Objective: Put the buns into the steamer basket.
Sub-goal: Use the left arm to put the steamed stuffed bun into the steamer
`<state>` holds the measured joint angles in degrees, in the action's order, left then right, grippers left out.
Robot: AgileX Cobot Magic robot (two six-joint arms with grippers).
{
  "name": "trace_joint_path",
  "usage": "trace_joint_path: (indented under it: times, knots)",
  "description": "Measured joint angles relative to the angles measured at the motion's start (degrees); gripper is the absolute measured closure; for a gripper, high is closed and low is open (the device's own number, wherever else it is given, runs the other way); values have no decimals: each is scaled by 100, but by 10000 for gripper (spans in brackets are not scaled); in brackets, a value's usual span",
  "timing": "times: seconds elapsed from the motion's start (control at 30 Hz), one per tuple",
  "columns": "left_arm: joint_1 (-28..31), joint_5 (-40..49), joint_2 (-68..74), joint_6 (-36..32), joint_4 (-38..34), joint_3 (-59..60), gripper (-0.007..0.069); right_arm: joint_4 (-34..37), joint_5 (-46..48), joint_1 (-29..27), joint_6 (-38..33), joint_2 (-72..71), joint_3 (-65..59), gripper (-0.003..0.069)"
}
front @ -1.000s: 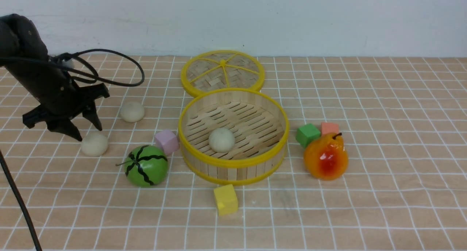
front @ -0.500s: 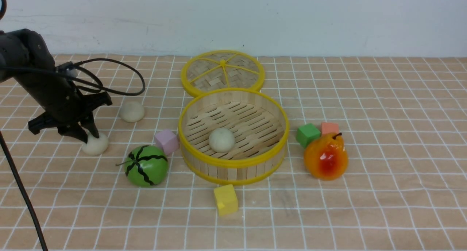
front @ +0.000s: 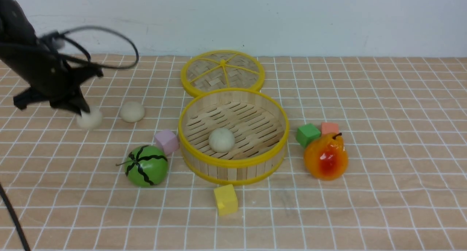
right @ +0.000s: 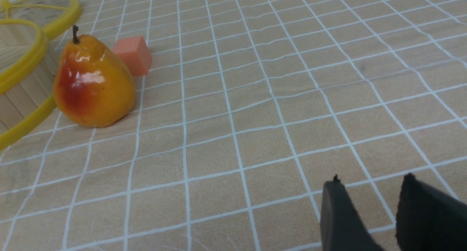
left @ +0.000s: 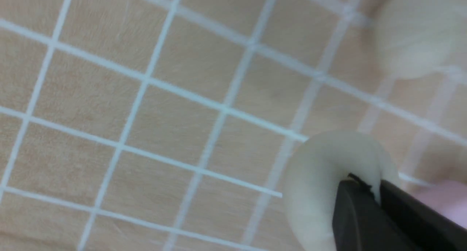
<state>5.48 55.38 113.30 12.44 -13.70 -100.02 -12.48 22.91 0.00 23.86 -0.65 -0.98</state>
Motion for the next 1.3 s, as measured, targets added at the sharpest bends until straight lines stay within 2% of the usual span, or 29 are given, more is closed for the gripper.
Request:
trace_joint_path:
  times: [0.17, 0.27, 0.37, 0.53, 0.7, 0.83, 1.07, 1.23, 1.3]
  knots:
    - [-349, -130, -630, -273, -305, 0, 622, 0, 0, 0, 0, 0, 0, 418]
    - [-1026, -260, -901, -339, -367, -60, 622, 0, 0, 0, 0, 0, 0, 418]
    - [-1466, -332, -906, -344, -386, -202, 622, 0, 0, 0, 0, 0, 0, 418]
    - [-2421, -819, -559, -466, -373, -637, 622, 0, 0, 0, 0, 0, 0, 418]
    - [-3035, -1365, 161, -512, -294, -959, 622, 0, 0, 0, 0, 0, 0, 418]
    - [-3230, -1755, 761, -512, -259, -998, 621, 0, 0, 0, 0, 0, 0, 418]
    - [-3344, -1820, 1453, -454, -264, -998, 606, 0, 0, 0, 0, 0, 0, 418]
    - [-3357, -1832, 1597, -361, -259, -1016, 554, 0, 0, 0, 0, 0, 0, 418]
    - [-3362, -1789, 1597, -361, -259, -1074, 501, 0, 0, 0, 0, 0, 0, 418]
